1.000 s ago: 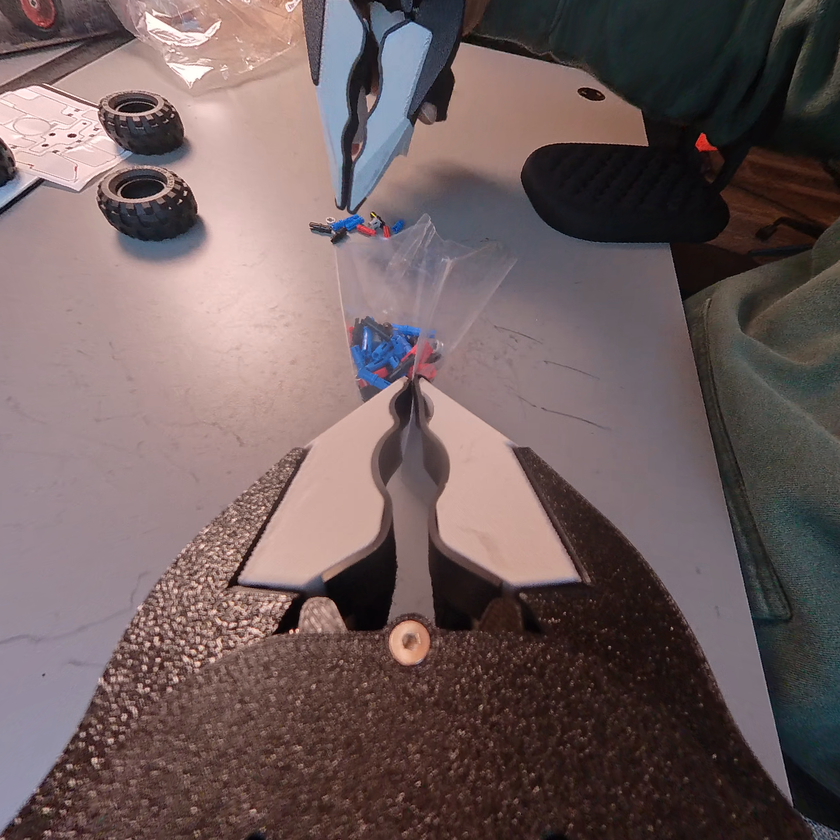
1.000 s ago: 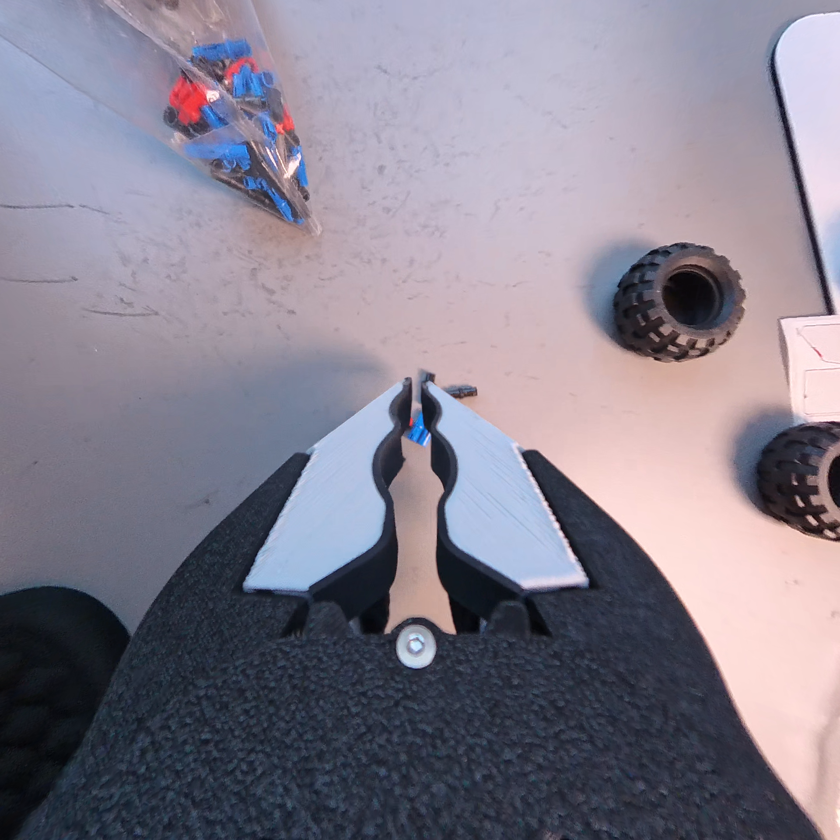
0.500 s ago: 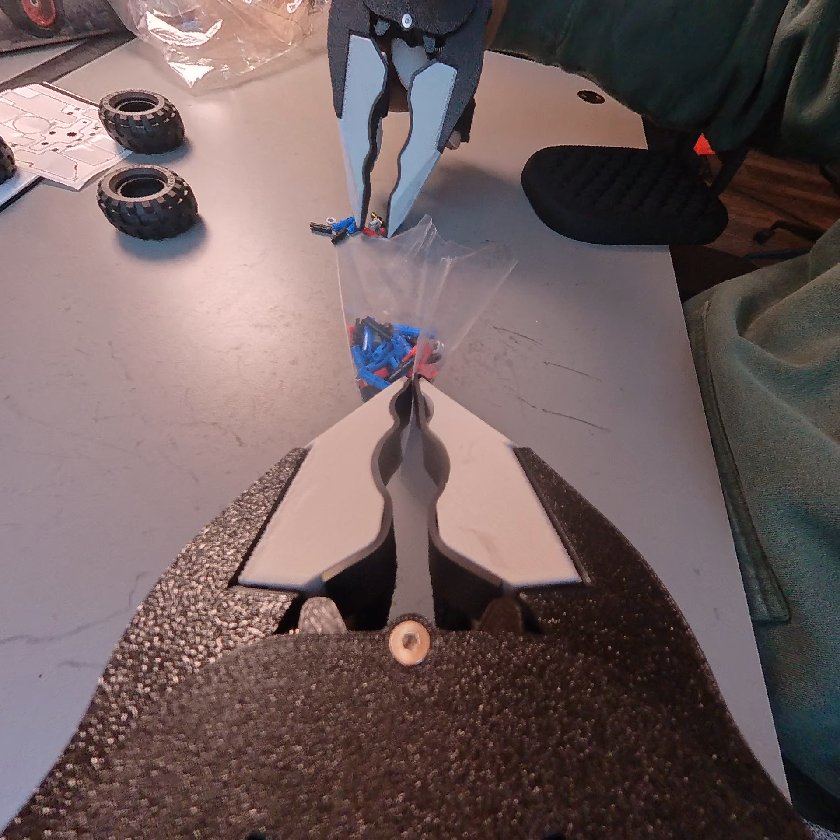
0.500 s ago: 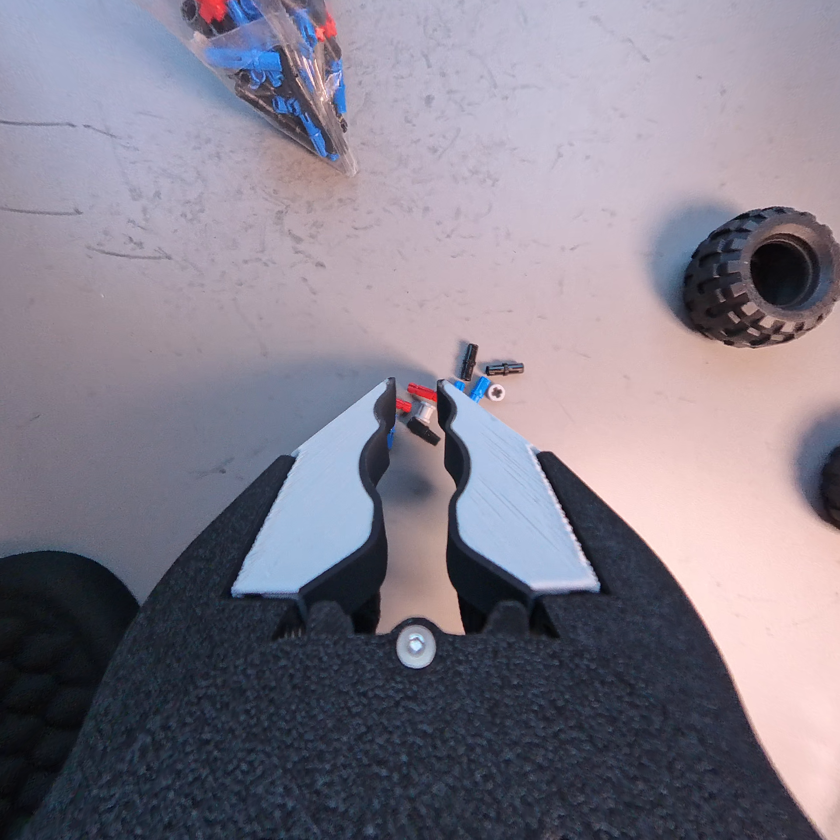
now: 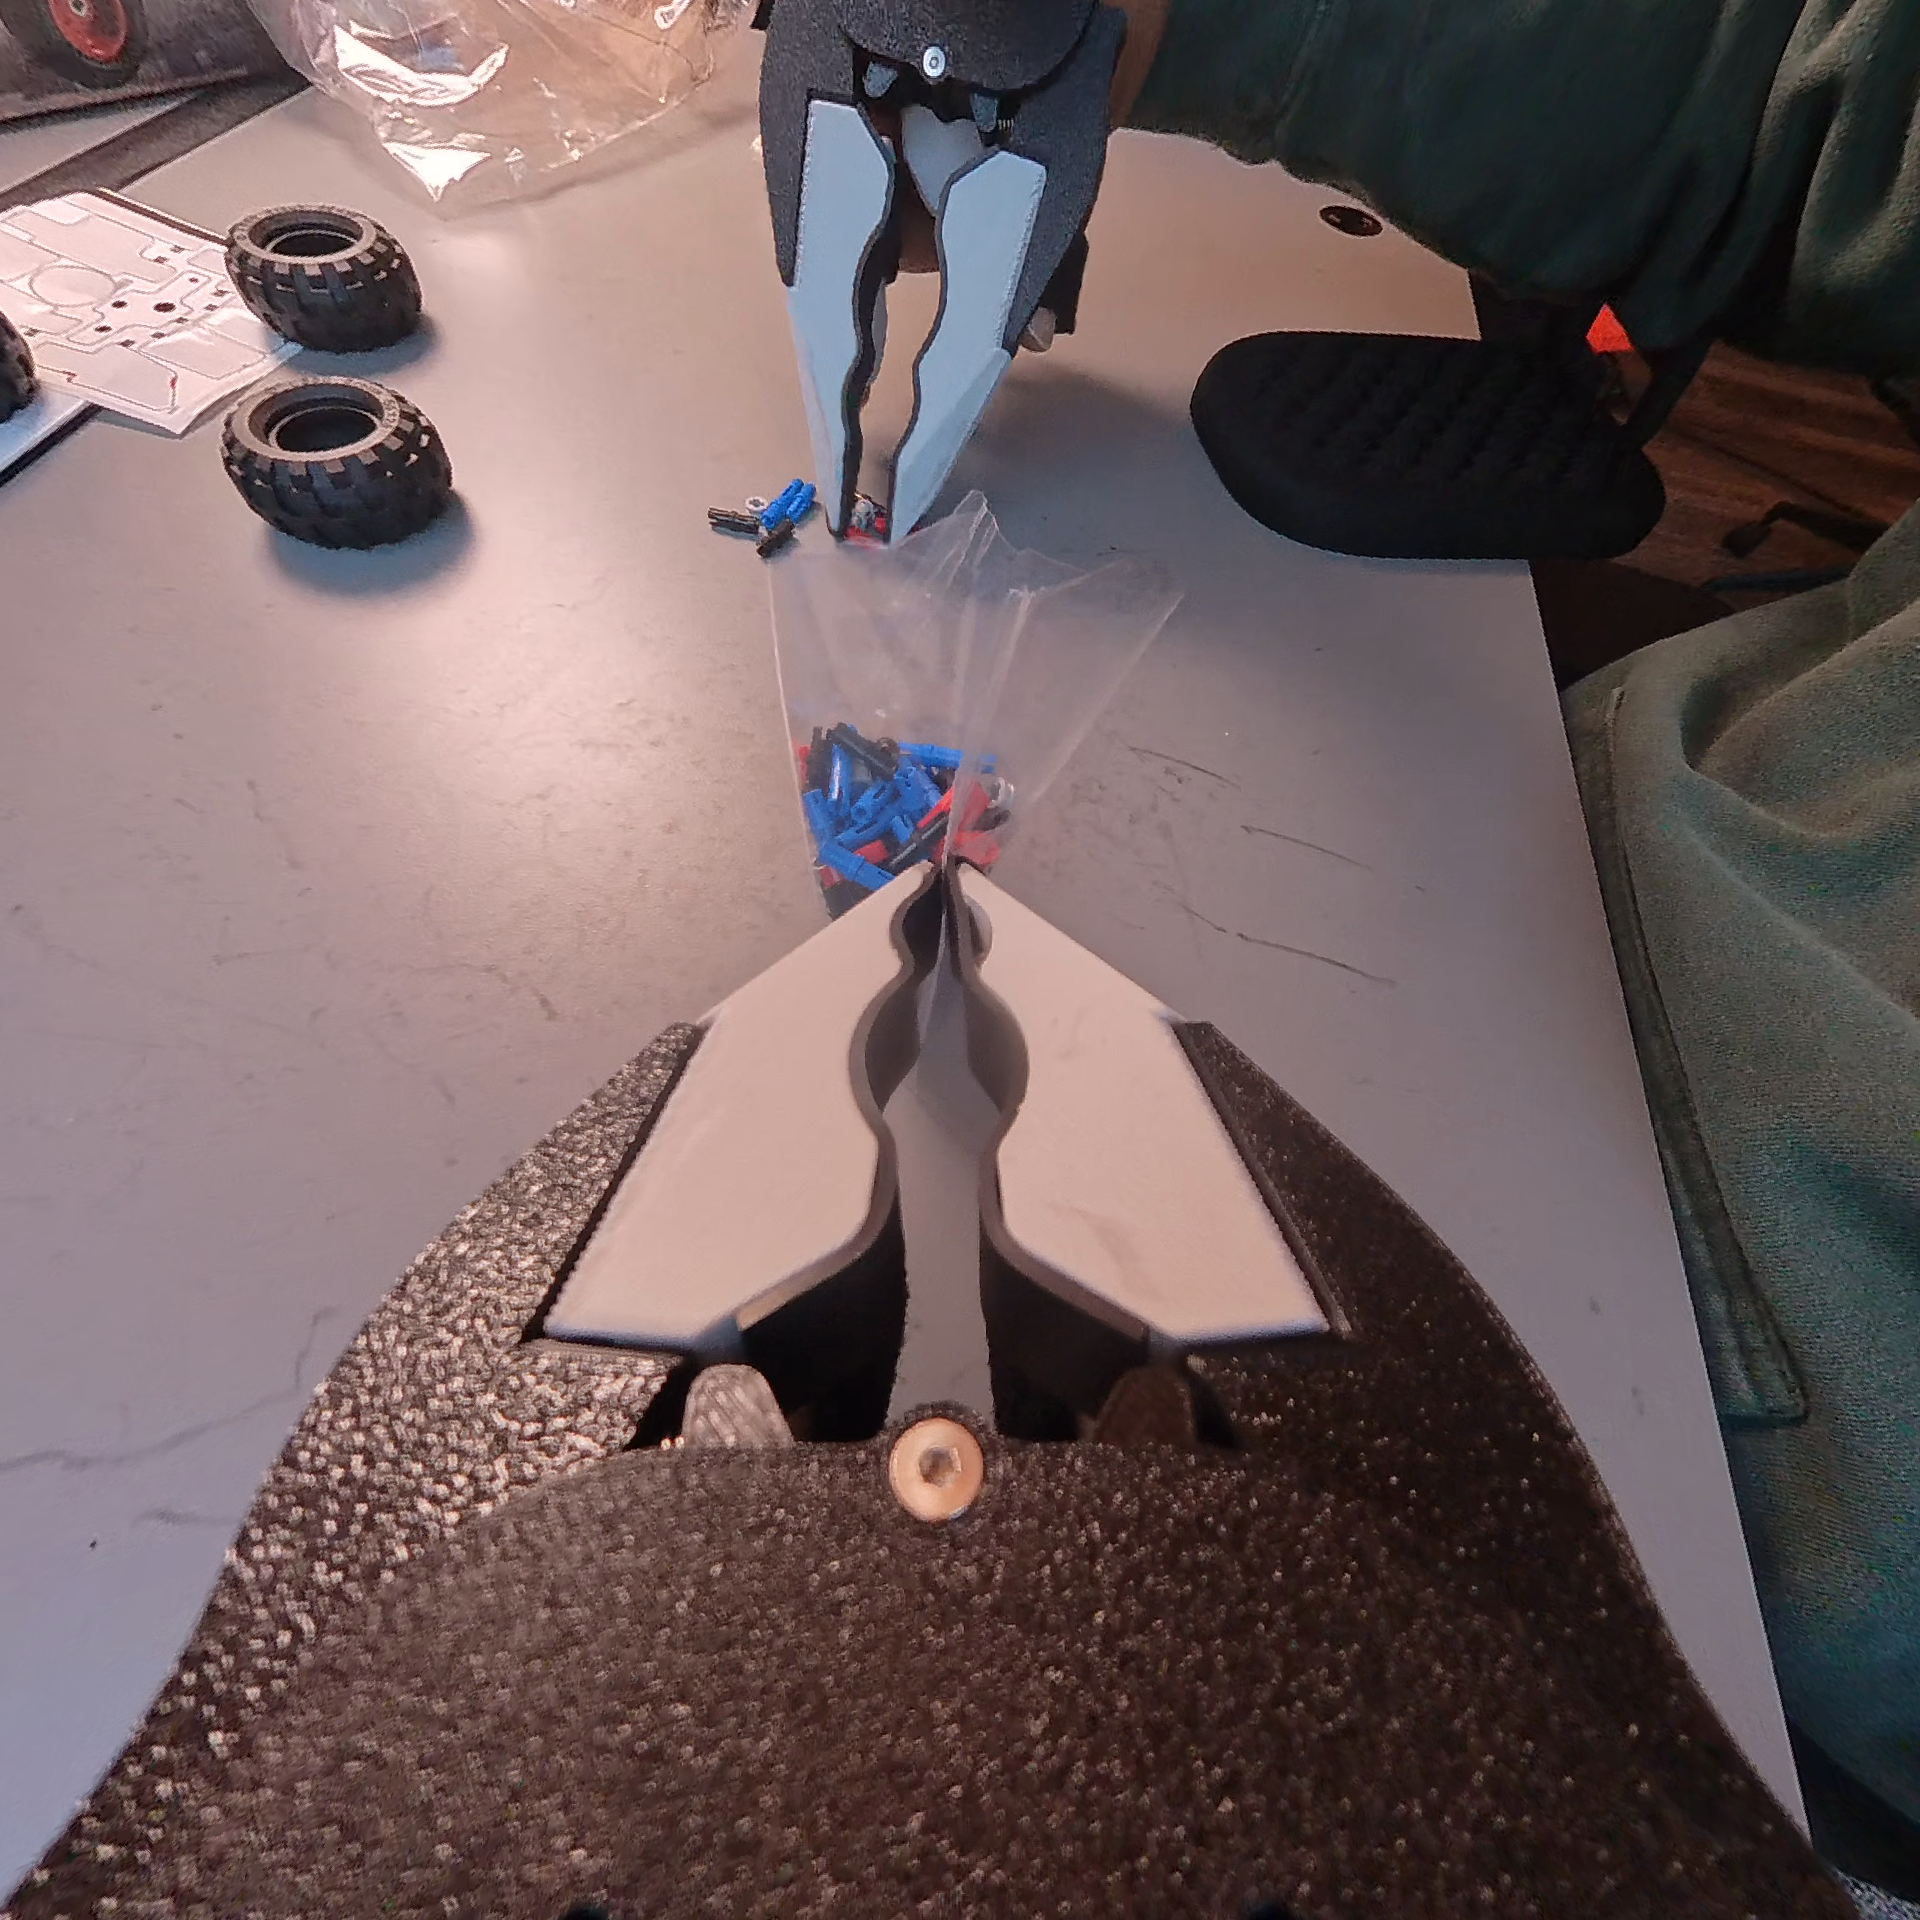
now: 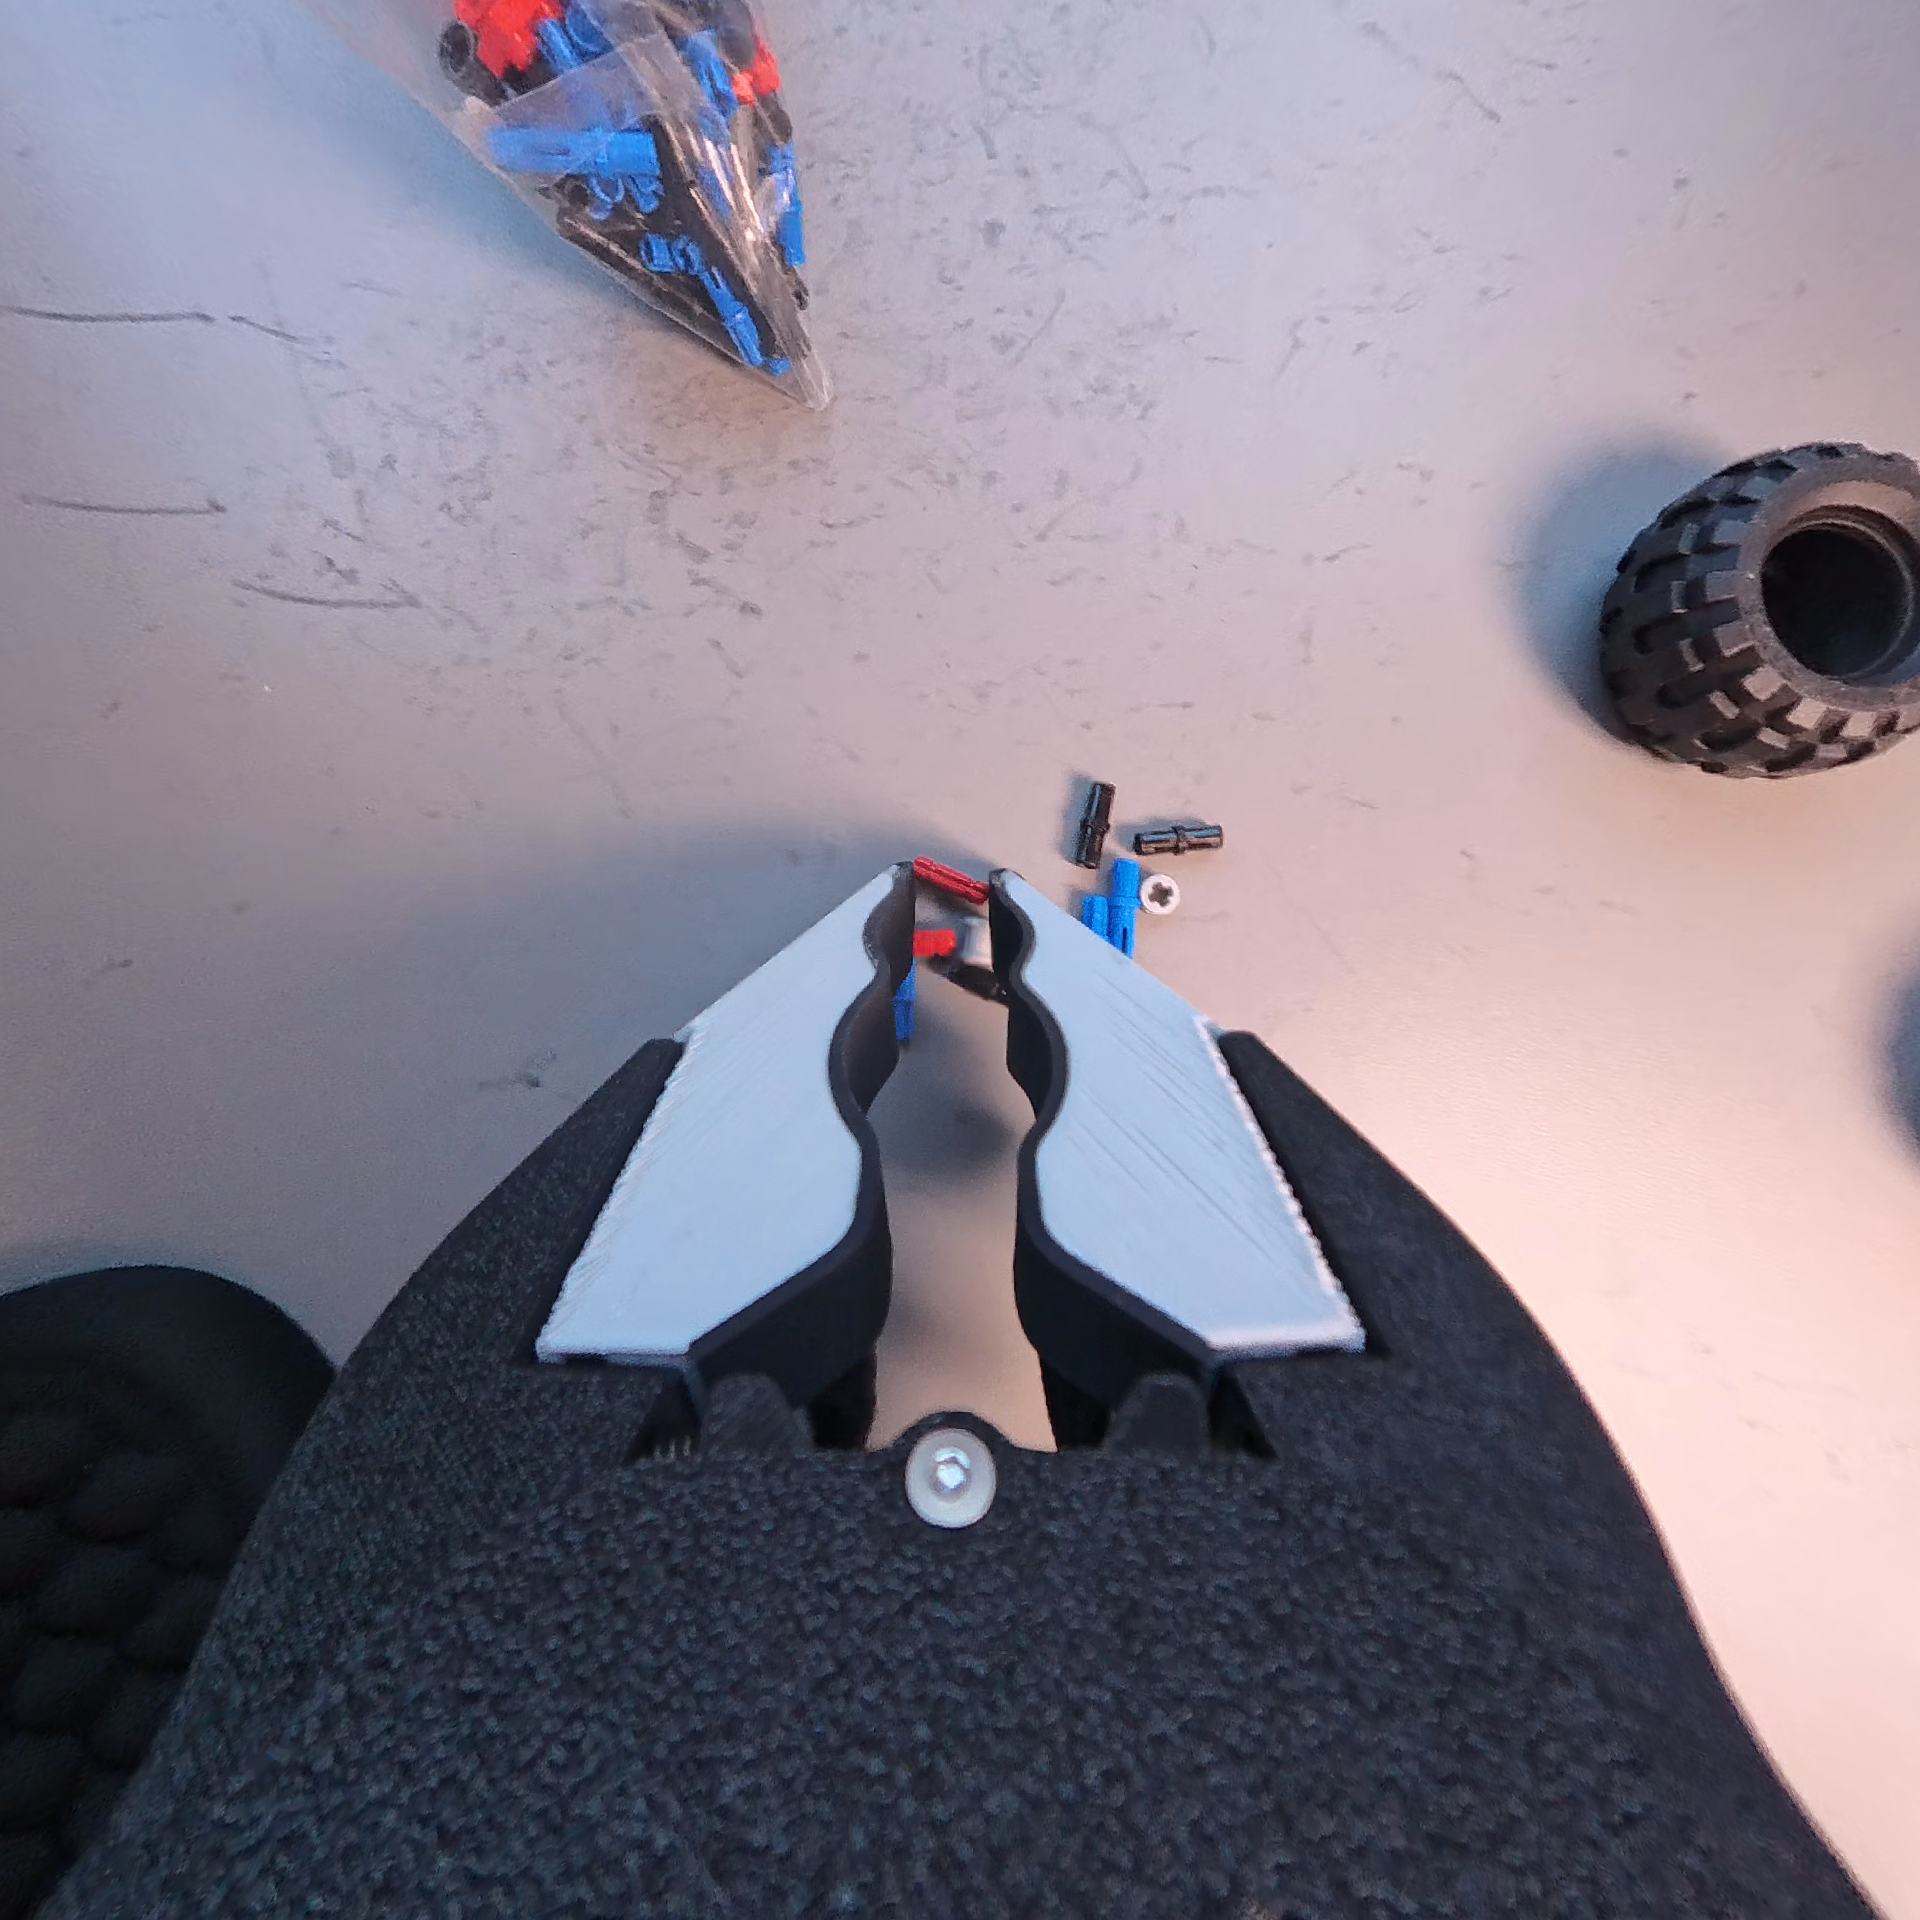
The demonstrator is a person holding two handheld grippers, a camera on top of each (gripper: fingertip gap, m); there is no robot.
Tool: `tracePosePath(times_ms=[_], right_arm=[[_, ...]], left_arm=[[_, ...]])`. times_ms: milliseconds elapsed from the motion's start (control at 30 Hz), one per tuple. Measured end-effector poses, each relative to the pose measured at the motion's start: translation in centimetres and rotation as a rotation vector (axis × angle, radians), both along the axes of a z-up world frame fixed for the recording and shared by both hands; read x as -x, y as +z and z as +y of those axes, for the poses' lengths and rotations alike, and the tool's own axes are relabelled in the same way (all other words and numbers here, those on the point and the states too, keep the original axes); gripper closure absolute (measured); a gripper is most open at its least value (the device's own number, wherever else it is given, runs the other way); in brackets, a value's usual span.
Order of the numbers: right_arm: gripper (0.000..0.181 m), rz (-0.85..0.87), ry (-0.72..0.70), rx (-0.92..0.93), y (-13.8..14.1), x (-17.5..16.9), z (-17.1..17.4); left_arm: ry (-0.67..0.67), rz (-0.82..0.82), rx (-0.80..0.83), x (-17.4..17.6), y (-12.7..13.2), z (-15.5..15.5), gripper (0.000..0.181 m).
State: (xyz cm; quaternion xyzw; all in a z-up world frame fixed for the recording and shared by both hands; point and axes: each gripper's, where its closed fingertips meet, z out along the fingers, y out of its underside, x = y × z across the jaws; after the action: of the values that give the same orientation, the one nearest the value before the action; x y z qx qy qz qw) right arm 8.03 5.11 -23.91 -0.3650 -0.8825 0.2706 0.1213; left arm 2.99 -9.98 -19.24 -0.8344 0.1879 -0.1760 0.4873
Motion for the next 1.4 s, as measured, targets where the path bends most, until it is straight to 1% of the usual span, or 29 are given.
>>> tracePosePath(times_ms=[67, 133, 267, 333, 400, 433, 467, 533, 600, 667, 767, 800, 867, 933, 1033, 1133, 1300, 1400], right_arm=[[0.168, 0.027, 0.014, 0.018, 0.6, 0.3, -0.8], [0.168, 0.079, 0.039, 0.068, 2.3, 0.9, -2.4], [0.168, 0.240, 0.157, 0.221, 8.3, 2.7, -8.4], [0.176, 0.296, 0.218, 0.260, 10.4, 3.4, -11.3], [0.168, 0.298, 0.262, 0.226, 10.5, 3.9, -13.0], [0.162, 0.294, 0.276, 0.210, 10.3, 4.1, -13.4], [0.162, 0.293, 0.275, 0.208, 10.3, 4.2, -13.5], [0.163, 0.300, 0.241, 0.225, 10.5, 4.5, -12.6], [0.163, 0.299, 0.173, 0.208, 10.1, 4.7, -10.3], [0.163, 0.274, 0.080, 0.102, 8.2, 4.9, -6.4], [0.163, 0.182, -0.047, -0.043, 4.2, 4.2, -0.5], [0.162, 0.146, -0.079, -0.059, 3.0, 3.7, 0.9], [0.162, 0.104, -0.118, -0.050, 1.4, 2.9, 2.4], [0.161, 0.086, -0.135, -0.023, 0.7, 2.4, 2.9], [0.162, 0.072, -0.142, 0.008, 0.5, 2.0, 2.9], [0.164, 0.040, -0.135, -0.003, -0.1, 1.5, 3.0], [0.172, 0.046, -0.146, 0.027, -0.1, 1.2, 2.7], [0.172, 0.057, -0.141, 0.023, -0.1, 1.1, 2.4]], left_arm=[[0.001, -0.002, 0.000, 0.0, 0.0, 0.0, 0.181], [0.001, -0.005, 0.000, 0.0, 0.0, 0.0, 0.181], [0.000, -0.006, 0.001, 0.0, 0.0, 0.0, 0.181], [0.001, -0.002, 0.000, 0.0, 0.0, 0.0, 0.181], [0.002, 0.002, -0.001, 0.1, 0.0, 0.0, 0.181], [0.003, 0.005, -0.001, 0.1, 0.0, 0.0, 0.181], [0.003, 0.007, -0.002, 0.1, 0.0, -0.1, 0.181], [0.000, 0.011, -0.002, 0.0, 0.0, -0.1, 0.181], [-0.004, 0.018, -0.003, 0.0, 0.0, -0.1, 0.181], [-0.006, 0.018, -0.002, 0.0, 0.0, -0.1, 0.181], [-0.009, 0.018, -0.001, -0.1, 0.0, -0.1, 0.181], [-0.010, 0.018, -0.001, -0.1, 0.0, -0.1, 0.181], [-0.008, 0.018, -0.001, -0.1, 0.0, -0.1, 0.181], [-0.007, 0.012, -0.001, -0.1, 0.0, -0.1, 0.181], [-0.006, 0.000, 0.001, -0.1, 0.0, 0.0, 0.181], [-0.005, 0.000, 0.001, -0.1, 0.0, 0.0, 0.181], [-0.007, 0.004, 0.001, -0.2, -0.1, 0.0, 0.181], [-0.006, 0.007, 0.000, -0.1, -0.1, 0.0, 0.181]])
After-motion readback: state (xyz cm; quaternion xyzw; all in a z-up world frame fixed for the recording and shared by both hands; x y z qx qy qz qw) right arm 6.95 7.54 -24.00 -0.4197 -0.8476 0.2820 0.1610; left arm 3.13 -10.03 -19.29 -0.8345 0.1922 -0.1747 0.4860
